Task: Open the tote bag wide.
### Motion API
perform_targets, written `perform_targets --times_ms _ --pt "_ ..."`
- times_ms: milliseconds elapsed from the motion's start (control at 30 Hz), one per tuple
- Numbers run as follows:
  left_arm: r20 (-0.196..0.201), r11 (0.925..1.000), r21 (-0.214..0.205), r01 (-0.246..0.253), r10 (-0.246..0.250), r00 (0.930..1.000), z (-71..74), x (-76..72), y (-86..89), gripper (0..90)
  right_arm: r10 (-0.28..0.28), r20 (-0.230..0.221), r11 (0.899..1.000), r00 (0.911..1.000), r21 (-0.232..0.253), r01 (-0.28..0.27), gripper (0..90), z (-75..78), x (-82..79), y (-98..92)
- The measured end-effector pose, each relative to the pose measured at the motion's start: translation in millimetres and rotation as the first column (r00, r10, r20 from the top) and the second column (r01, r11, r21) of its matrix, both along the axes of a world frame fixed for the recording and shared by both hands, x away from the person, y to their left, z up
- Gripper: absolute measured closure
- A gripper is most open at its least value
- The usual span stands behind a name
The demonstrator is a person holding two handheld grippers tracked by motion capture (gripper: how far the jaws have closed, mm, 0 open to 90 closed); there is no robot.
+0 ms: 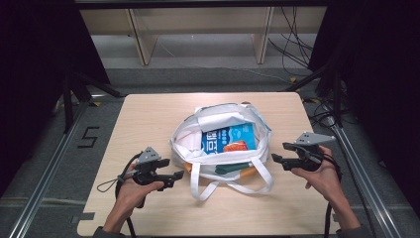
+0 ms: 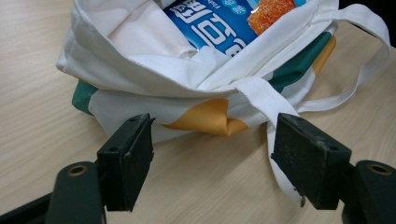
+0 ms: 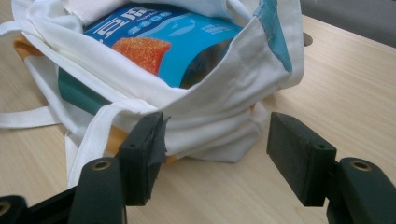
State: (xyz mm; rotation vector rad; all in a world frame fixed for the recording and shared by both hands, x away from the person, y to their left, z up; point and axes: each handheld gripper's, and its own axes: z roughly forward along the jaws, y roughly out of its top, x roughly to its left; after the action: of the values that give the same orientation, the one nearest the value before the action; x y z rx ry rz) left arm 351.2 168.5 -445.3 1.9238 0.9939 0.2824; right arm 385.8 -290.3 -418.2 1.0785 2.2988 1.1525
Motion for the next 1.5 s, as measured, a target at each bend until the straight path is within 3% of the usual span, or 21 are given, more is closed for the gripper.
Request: perform_targets --times_ms 33,67,100,200,233,267,300,333,367,433,467,533,700,900,933,967,1033,1067,1100,1133,1500 --pt "0.002 0.9999 0.01 0.006 -0.006 1.0 -0.5 -1.1 0.2 27.0 0.025 0.033 1.0 0.9991 -0.019 -0.024 37.6 -0.8 2.4 -2.8" --pt "0.005 0.9999 0.006 0.009 -0.009 1.0 -1.5 -2.6 -0.5 26.7 0.003 -0.002 1.0 1.0 -0.005 -0.003 37.3 -1.3 -1.0 -1.6" --pt "0.002 0.9999 0.008 0.007 -0.007 1.0 -1.7 -4.7 -1.3 26.3 0.005 0.036 1.0 0.9993 -0.012 -0.004 36.9 -3.3 0.2 -3.0" --pt "0.001 0.9989 0.034 0.032 -0.032 0.9995 -2.7 -8.9 0.1 26.2 -0.004 0.01 1.0 0.9999 -0.007 0.004 36.2 -5.5 -3.8 -5.0" --pt "0.004 0.9999 0.007 0.012 -0.012 0.9999 -4.0 -10.7 -2.5 26.1 -0.004 -0.009 1.0 1.0 -0.001 0.004 35.8 -5.7 -6.2 -4.9" --pt "0.005 0.9995 0.022 0.023 -0.023 0.9997 -3.8 -11.7 -1.6 26.1 0.0 0.005 1.0 1.0 -0.009 0.001 35.2 -7.0 -6.6 -6.0" --pt "0.006 0.9998 0.003 0.019 -0.019 0.9998 -4.6 -13.1 -3.2 26.0 0.011 0.022 1.0 0.9997 -0.016 -0.011 35.0 -8.1 -6.8 -6.9" --pt "0.008 0.9998 0.01 0.02 -0.02 0.9998 -4.5 -14.7 -3.8 25.9 -0.005 -0.009 1.0 0.9999 -0.001 0.005 35.0 -8.8 -10.9 -5.2" --pt "0.01 0.9997 0.012 0.02 -0.02 0.9998 -4.8 -16.0 -4.6 25.8 0.013 0.028 1.0 0.9995 -0.019 -0.013 34.8 -9.8 -10.1 -7.0" --pt "0.02 0.9996 0.004 0.027 -0.027 0.9994 -6.0 -17.3 -5.9 25.5 -0.004 -0.014 1.0 0.9999 0.0 0.004 34.5 -10.6 -15.9 -5.7" --pt "0.013 0.9997 0.003 0.023 -0.023 0.9997 -6.6 -18.3 -6.3 25.4 0.015 0.028 1.0 0.9995 -0.016 -0.015 34.4 -12.0 -14.6 -7.4" --pt "0.011 0.9997 -0.002 0.024 -0.024 0.9997 -8.0 -19.8 -6.5 25.0 -0.004 -0.013 1.0 0.9999 -0.001 0.004 34.0 -12.2 -20.8 -6.1" --pt "0.009 0.9997 0.001 0.023 -0.023 0.9997 -12.3 -23.7 -5.5 24.2 0.012 0.019 1.0 0.9997 -0.003 -0.012 32.7 -16.0 -27.1 -7.8" --pt "0.01 0.9992 0.013 0.039 -0.039 0.9992 -16.4 -28.8 -2.8 23.5 -0.001 0.005 1.0 1.0 0.003 0.001 30.1 -20.6 -35.8 -10.7" --pt "0.002 0.9994 0.005 0.033 -0.033 0.9994 -17.1 -30.2 -3.3 23.3 0.007 0.027 1.0 0.9996 -0.001 -0.007 29.8 -21.8 -35.6 -12.0" --pt "0.001 0.9996 0.001 0.03 -0.03 0.9996 -17.6 -31.5 -4.2 23.0 -0.008 0.003 1.0 1.0 0.009 0.008 29.2 -22.4 -38.9 -11.2" --pt "0.006 0.9985 0.023 0.049 -0.049 0.9988 -18.5 -32.6 -3.3 22.8 -0.003 0.019 1.0 0.9998 0.0 0.003 28.2 -23.9 -39.7 -13.5" --pt "0.009 0.9992 0.0 0.04 -0.04 0.9992 -20.1 -33.7 -5.6 22.6 -0.011 0.005 1.0 0.9999 0.004 0.011 27.8 -24.2 -41.8 -13.7" --pt "0.008 0.999 0.011 0.043 -0.043 0.999 -19.9 -34.8 -5.7 22.5 -0.02 -0.02 1.0 0.9996 0.018 0.021 27.8 -24.2 -44.8 -13.1" --pt "0.01 0.9987 0.011 0.049 -0.049 0.9987 -20.3 -35.6 -6.1 22.4 -0.008 0.028 1.0 0.9996 0.003 0.008 27.7 -25.7 -43.2 -15.5" --pt "0.024 0.9986 0.011 0.051 -0.051 0.9984 -22.8 -46.3 -7.7 21.4 -0.022 -0.004 0.999 0.9998 0.033 0.022 27.7 -34.9 -61.5 -17.3"
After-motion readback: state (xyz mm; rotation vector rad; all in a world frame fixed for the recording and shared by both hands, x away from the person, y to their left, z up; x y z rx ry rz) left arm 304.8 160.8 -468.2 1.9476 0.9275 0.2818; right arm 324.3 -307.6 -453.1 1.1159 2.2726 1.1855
